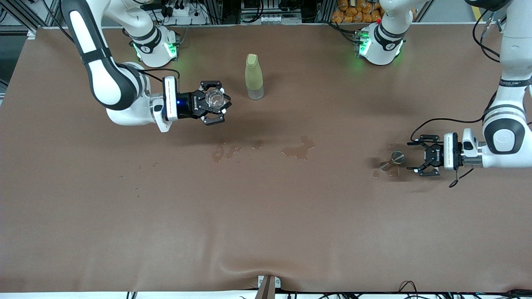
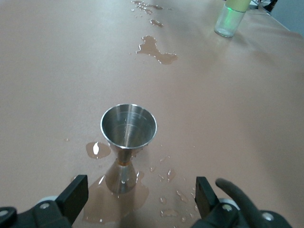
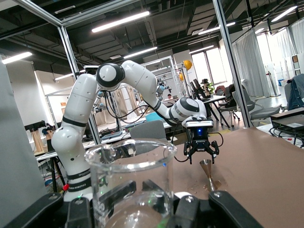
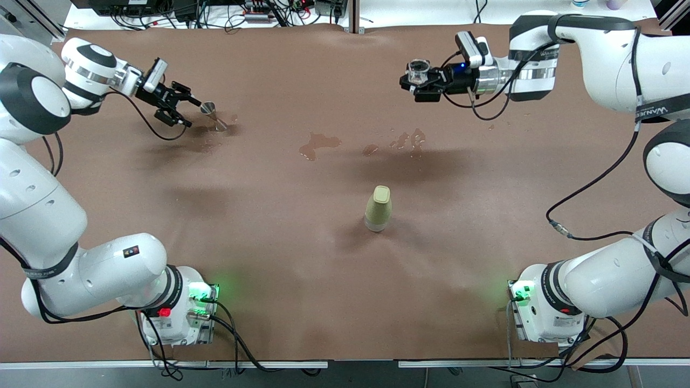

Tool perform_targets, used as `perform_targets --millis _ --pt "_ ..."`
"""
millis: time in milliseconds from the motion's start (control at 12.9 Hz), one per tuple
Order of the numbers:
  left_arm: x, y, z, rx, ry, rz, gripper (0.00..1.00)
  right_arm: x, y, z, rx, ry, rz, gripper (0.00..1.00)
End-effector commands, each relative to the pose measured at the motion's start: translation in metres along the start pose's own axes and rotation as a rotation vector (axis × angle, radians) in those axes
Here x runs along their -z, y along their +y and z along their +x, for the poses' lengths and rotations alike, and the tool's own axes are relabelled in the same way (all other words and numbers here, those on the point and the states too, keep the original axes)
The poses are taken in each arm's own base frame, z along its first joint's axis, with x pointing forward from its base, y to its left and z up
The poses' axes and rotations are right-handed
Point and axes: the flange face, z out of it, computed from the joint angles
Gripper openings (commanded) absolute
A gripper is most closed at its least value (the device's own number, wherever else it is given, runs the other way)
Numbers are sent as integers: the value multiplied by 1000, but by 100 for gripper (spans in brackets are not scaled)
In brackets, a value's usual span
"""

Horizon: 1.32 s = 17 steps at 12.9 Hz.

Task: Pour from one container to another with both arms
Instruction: 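Move the beaker inward while the left gripper reaches the steel jigger, then grasp the steel jigger with the left gripper and lift it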

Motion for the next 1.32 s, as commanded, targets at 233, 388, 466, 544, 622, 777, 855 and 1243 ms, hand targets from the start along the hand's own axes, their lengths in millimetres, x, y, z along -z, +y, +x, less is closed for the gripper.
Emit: perform_targets --millis 233,388,466,544,622,777,855,1243 --pt "-34 -13 -15 -74 68 34 100 0 -12 -4 15 20 -19 0" --pt "-42 -16 -19 -80 69 45 100 -1 -13 -6 11 18 -16 0" --pt "-47 -18 -16 -88 74 44 100 -2 -13 -7 8 18 -17 0" --pt "-48 -18 -16 -85 82 51 92 -2 -13 -8 8 16 -18 0" --pt "-49 -18 -17 -83 86 53 83 -1 -13 -7 9 18 -18 0" --pt "-52 -21 -13 -85 86 56 70 -1 -12 -9 3 17 -19 0" --pt "-53 -21 -13 -86 85 54 63 -2 -13 -9 3 15 -19 0" --pt "-51 -22 -13 -89 77 61 35 -1 -13 -9 3 18 -18 0"
